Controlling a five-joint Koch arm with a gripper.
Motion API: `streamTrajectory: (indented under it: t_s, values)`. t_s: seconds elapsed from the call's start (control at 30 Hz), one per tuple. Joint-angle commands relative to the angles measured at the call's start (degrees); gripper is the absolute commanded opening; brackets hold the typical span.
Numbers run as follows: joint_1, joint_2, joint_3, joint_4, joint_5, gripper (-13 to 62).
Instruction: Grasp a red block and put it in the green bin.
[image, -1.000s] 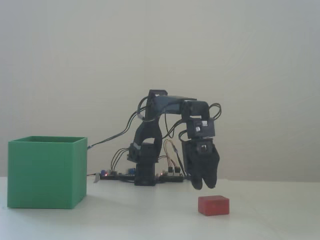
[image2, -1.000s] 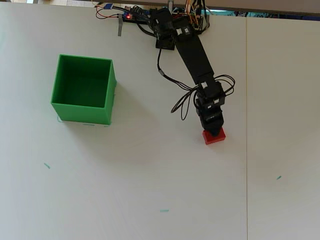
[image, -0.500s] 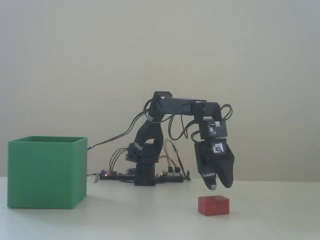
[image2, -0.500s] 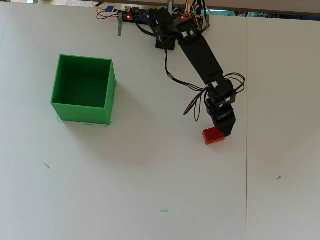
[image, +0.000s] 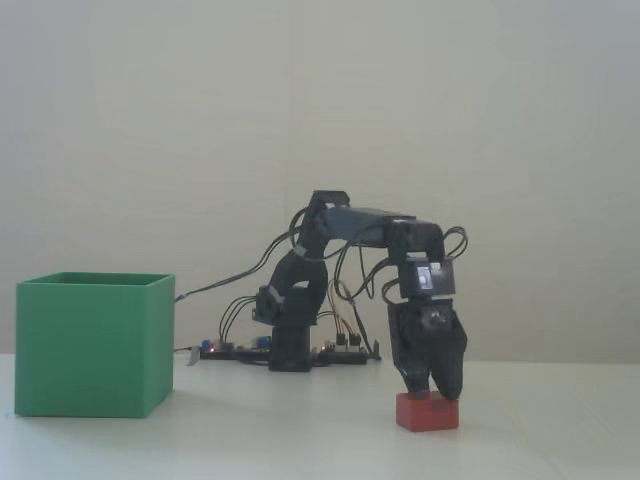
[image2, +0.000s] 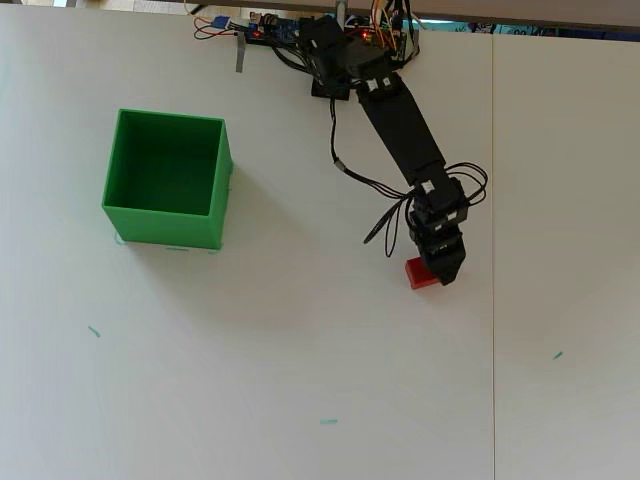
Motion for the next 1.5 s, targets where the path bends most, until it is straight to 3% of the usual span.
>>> streamTrajectory:
  t_s: [0.0, 0.23, 0.37, 0.73, 0.83, 0.93, 1.17, 1.47]
  values:
    - [0.35, 0.35, -4.92, -0.18, 0.18, 33.9]
    - [0.35, -0.53, -4.92, -1.14, 0.18, 33.4]
    - [1.14, -1.41, -4.57, -2.72, -0.44, 27.1]
    - [3.78, -2.99, 2.64, -11.69, -1.41, 32.3]
    - [3.52, -2.99, 5.1, -11.6, -1.23, 27.1]
    - [4.57, -2.99, 5.1, -11.78, 0.79, 3.3]
    - [5.98, -1.67, 4.31, -11.34, 1.32, 3.5]
    - [8.09, 19.34, 2.64, -8.96, 3.43, 3.6]
